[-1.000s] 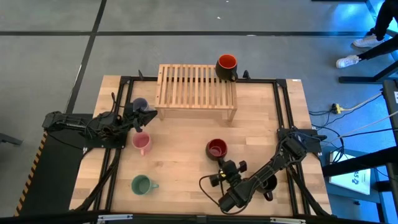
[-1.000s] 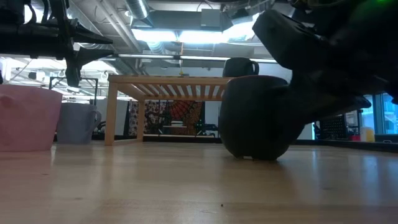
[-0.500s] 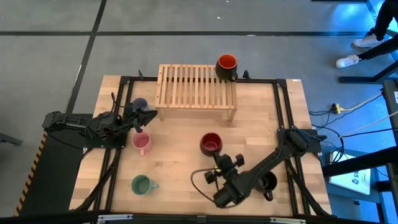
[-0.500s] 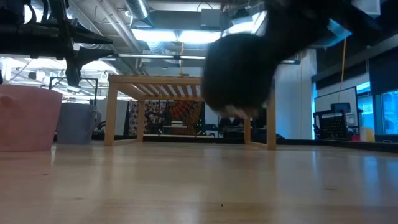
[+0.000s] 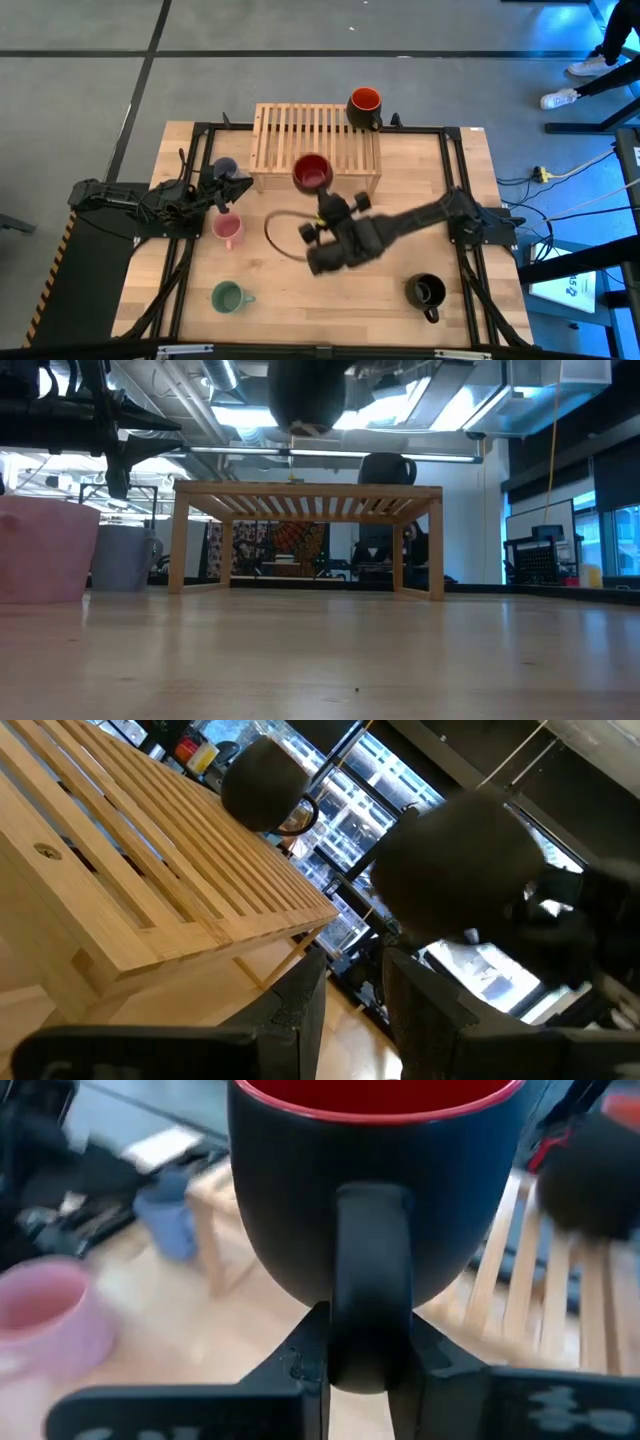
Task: Place coffee mugs
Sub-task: Put the top black red mugs on the shelf
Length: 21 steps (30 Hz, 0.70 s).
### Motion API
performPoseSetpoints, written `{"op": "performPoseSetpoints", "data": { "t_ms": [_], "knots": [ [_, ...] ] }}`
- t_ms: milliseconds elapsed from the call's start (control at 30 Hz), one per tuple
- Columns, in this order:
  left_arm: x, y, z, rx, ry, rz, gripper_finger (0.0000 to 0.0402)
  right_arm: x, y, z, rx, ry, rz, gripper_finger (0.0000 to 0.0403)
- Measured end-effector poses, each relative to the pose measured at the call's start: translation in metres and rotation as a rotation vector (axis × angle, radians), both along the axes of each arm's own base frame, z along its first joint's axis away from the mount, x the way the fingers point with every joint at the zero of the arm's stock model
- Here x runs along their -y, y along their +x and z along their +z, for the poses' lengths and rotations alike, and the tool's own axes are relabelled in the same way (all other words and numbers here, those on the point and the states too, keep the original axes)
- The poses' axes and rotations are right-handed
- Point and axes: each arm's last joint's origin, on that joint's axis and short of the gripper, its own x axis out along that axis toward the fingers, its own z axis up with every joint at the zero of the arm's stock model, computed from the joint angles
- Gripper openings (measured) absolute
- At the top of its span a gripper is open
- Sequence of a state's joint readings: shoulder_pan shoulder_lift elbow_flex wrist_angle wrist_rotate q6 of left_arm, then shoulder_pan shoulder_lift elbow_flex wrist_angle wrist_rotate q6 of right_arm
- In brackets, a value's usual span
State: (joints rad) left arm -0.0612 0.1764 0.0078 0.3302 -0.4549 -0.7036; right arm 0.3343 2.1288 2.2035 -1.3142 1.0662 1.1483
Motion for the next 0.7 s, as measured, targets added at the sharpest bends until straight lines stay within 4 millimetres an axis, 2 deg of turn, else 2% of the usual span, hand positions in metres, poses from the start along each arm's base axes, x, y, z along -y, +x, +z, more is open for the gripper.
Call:
{"op": "performPoseSetpoints", "data": {
  "t_ms": [133, 300, 533, 700],
  "knots": [
    [0.0, 0.0, 0.0, 0.0, -0.001, -0.001, 0.0097, 0.037, 0.015, 0.013, -0.023, -0.032, -0.005, 0.0042],
    [0.0, 0.0, 0.0, 0.0, -0.001, 0.0, 0.0097, 0.084, 0.03, 0.018, 0.009, -0.034, -0.061, 0.0042],
    [0.0, 0.0, 0.0, -0.001, -0.001, -0.001, 0.0097, 0.151, 0.031, 0.018, 0.041, -0.002, -0.215, 0.0042],
    [0.0, 0.0, 0.0, 0.0, -0.002, -0.001, 0.0097, 0.181, 0.029, 0.019, 0.059, -0.002, -0.285, 0.0042]
  ]
}}
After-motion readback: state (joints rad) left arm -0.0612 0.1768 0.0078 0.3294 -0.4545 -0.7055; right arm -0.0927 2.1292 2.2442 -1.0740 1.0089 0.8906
